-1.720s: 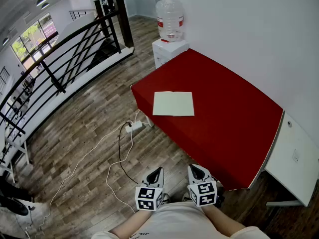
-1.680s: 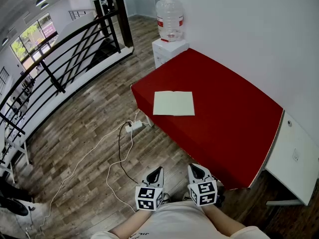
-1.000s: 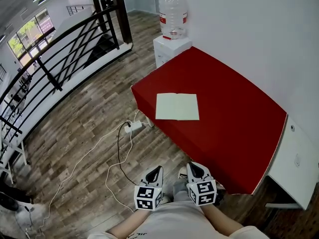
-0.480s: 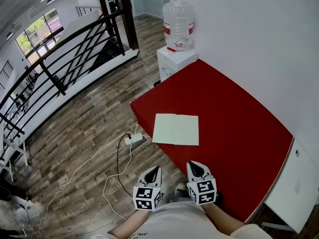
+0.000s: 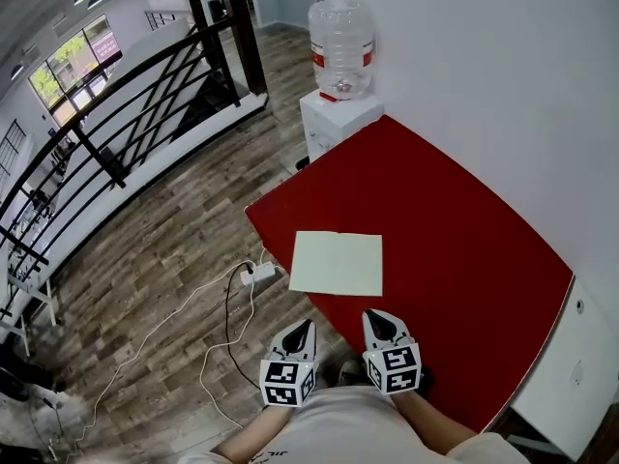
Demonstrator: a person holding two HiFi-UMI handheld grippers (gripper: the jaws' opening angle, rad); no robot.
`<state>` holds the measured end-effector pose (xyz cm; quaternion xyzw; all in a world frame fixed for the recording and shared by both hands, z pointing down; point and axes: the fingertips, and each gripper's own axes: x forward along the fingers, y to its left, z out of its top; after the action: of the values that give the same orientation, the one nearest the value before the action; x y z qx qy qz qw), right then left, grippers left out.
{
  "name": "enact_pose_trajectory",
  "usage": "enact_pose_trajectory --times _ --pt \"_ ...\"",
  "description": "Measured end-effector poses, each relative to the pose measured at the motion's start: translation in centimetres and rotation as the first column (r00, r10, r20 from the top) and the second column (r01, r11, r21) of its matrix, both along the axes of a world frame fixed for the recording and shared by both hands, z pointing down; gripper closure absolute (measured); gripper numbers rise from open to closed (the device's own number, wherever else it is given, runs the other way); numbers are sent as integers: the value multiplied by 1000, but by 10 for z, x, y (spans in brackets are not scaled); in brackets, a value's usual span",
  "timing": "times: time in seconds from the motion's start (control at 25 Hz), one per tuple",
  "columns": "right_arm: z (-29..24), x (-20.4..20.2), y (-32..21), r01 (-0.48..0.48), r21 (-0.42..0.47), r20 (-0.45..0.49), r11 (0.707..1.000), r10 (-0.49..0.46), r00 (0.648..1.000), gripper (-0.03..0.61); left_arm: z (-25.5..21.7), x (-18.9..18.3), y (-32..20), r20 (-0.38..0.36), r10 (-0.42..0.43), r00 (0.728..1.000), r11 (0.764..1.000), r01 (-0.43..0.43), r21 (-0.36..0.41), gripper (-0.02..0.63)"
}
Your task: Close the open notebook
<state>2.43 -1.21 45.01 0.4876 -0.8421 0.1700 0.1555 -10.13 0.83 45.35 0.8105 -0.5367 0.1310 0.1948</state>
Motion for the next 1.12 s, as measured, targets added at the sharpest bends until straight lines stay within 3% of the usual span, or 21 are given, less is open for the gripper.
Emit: enact_pose_trajectory --times 0.4,1.12 --pt "-6 -11 -23 -47 -1 -9 999 47 999 574 -6 -14 -37 17 41 999 999 -41 -12 607" --pt "2 -26 -32 -96 -32 -19 995 96 995 574 7 -33 -50 38 83 996 996 -82 -30 607"
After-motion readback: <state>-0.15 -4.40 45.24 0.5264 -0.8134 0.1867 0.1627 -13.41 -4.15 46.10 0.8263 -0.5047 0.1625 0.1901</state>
